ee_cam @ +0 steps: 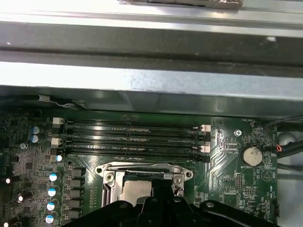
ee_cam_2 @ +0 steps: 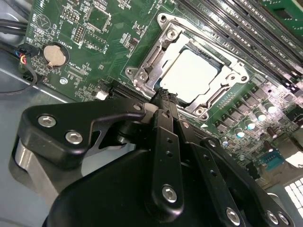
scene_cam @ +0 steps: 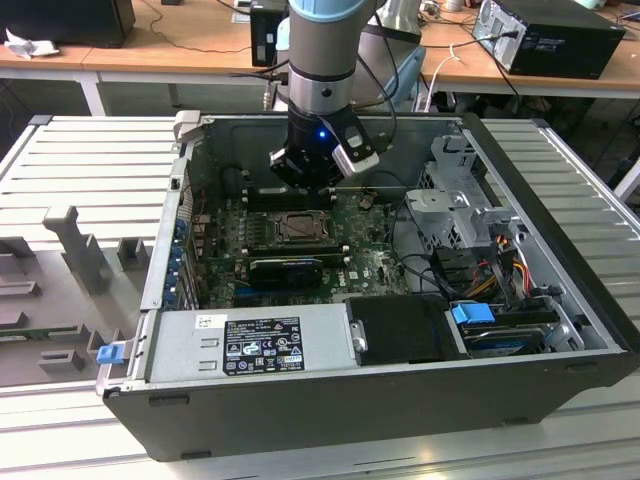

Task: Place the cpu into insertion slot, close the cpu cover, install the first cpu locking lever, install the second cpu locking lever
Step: 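Install the second cpu locking lever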

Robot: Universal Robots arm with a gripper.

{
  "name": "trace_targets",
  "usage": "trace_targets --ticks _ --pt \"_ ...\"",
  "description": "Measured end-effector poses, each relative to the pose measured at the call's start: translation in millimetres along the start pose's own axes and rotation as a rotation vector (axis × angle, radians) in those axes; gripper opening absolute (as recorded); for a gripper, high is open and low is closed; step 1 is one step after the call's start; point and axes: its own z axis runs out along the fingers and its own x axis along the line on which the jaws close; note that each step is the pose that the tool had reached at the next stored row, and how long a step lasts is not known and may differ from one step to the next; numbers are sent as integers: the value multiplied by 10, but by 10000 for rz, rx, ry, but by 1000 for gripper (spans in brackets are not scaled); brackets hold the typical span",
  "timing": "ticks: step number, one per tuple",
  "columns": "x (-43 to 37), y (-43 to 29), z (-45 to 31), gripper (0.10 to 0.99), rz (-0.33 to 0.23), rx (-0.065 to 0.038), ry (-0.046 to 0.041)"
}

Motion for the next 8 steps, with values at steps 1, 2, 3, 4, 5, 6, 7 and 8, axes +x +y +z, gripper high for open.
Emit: trace_targets --ticks 1,2,3,4,5,6,7,8 --pt "0 -4 0 106 -2 -1 0" --pt "0 -13 -2 106 -2 0 0" --pt "1 -28 -3 106 -1 1 1" --pt "2 -50 -5 106 -1 1 1" --pt "3 -68 -7 106 -1 1 1" --pt "4 -90 -9 106 1 0 0" --pt "5 -116 -11 106 1 1 1" --pt "6 -146 -14 106 1 0 0"
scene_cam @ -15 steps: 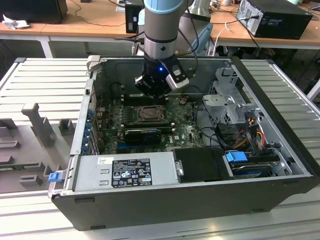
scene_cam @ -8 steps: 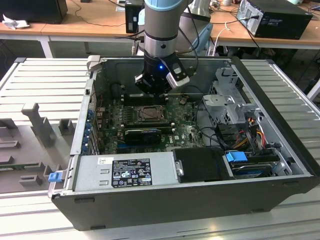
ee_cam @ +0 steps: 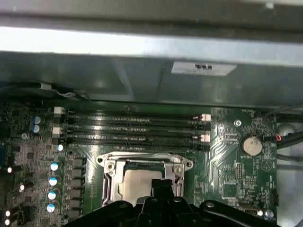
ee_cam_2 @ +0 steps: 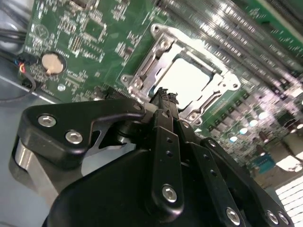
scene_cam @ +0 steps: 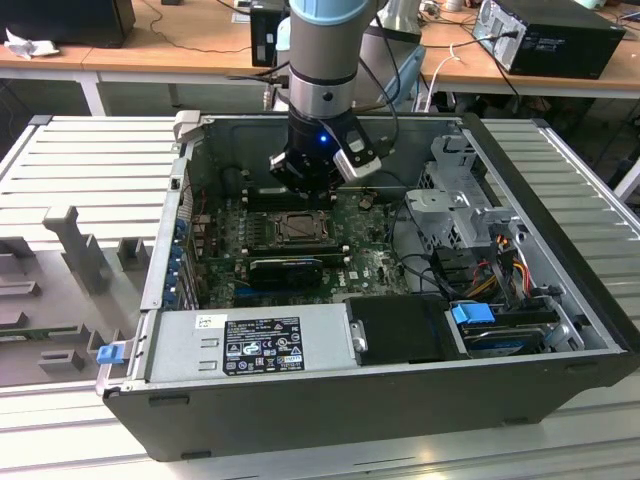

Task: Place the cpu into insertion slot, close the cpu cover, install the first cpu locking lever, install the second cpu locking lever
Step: 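Install the second cpu locking lever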

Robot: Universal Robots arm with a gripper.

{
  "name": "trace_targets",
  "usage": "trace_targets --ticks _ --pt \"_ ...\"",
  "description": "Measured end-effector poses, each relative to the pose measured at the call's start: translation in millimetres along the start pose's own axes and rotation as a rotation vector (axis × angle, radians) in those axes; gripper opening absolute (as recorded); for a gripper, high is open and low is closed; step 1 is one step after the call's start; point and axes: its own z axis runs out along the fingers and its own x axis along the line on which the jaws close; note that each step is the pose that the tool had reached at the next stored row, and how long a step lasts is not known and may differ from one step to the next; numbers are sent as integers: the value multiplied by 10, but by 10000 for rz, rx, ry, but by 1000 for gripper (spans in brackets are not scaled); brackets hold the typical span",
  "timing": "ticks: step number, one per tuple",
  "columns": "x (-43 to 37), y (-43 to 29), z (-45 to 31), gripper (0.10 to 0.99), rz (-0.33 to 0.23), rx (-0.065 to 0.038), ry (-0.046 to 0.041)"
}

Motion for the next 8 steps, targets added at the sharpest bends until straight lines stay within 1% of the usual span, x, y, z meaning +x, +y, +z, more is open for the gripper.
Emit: trace_targets --ticks 2,3,6,8 --pt "2 -62 -6 106 -1 1 1" --pt "3 -81 -9 106 -1 0 0" --pt "3 -85 -34 106 0 -3 0" --pt "2 -81 -75 106 0 -5 0"
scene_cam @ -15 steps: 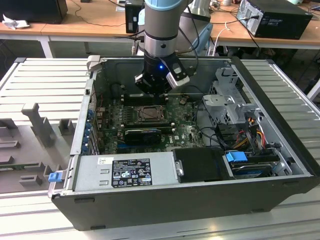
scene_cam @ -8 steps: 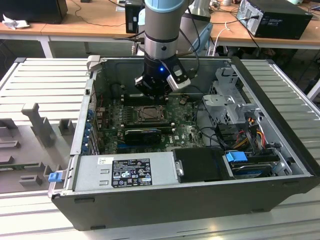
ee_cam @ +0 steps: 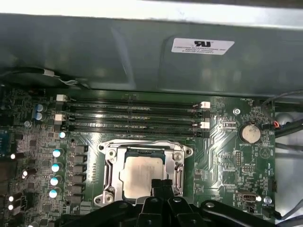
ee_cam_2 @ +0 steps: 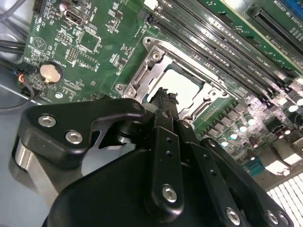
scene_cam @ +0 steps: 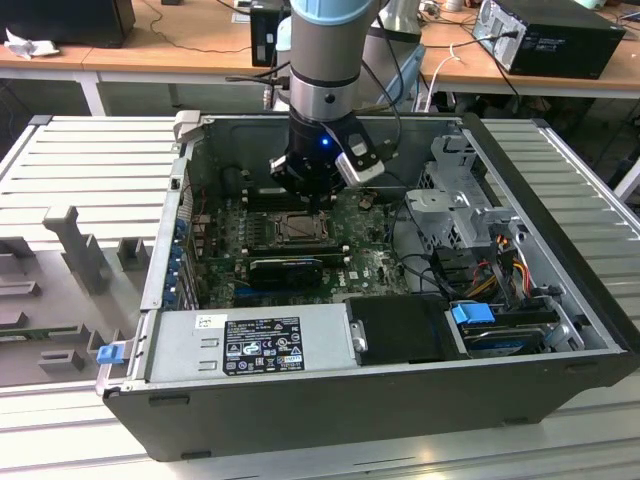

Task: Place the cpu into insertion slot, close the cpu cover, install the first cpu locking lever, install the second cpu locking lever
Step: 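Install the second cpu locking lever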

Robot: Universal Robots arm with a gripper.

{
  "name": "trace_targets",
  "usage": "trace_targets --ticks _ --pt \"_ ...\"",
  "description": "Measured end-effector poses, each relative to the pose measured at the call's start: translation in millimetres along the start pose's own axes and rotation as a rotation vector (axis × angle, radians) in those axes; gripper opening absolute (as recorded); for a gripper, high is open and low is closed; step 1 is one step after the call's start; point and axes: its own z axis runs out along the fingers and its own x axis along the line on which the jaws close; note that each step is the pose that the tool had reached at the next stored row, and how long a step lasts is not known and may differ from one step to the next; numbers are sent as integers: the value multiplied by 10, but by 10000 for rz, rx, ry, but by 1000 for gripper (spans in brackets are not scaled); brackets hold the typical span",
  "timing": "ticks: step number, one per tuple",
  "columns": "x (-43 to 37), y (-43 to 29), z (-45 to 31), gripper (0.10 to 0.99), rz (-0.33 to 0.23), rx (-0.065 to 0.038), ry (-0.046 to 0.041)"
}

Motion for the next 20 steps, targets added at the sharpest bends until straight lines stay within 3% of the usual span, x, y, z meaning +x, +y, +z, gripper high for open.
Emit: trace_targets --ticks 12,17,20 --pt "3 -63 -27 106 0 4 2" --pt "1 -62 -102 106 -3 -2 0" --pt "5 -147 -111 106 0 1 0"
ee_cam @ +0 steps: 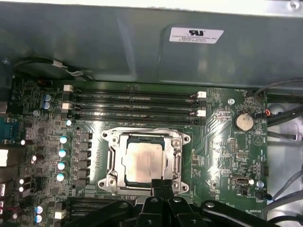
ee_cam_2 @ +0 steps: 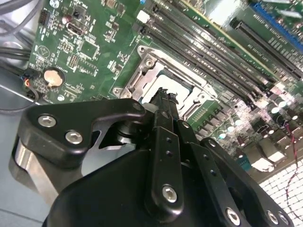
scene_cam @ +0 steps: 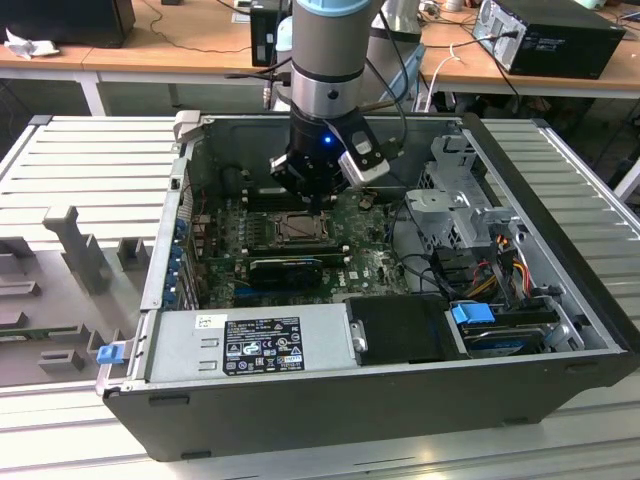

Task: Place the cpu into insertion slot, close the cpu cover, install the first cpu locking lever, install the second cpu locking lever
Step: 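Install the second cpu locking lever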

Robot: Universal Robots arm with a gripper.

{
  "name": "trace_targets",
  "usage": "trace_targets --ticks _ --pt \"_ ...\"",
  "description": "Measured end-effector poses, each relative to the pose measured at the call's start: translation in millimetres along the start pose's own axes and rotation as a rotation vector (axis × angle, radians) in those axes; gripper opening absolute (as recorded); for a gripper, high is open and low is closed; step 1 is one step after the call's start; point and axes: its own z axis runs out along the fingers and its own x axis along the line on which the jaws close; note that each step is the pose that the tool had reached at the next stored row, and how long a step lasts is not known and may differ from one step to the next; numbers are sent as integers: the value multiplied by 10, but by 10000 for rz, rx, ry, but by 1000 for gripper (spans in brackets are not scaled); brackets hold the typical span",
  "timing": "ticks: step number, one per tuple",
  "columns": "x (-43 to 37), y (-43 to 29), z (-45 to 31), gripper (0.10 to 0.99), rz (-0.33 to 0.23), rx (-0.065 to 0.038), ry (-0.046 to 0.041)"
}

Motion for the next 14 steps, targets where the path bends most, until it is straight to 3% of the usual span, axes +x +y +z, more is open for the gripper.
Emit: trace_targets --ticks 7,12,14 --pt "6 -146 2 106 -2 -1 19" --pt "13 -179 80 106 -200 -22 96" --pt "34 -229 97 106 -198 -59 107"
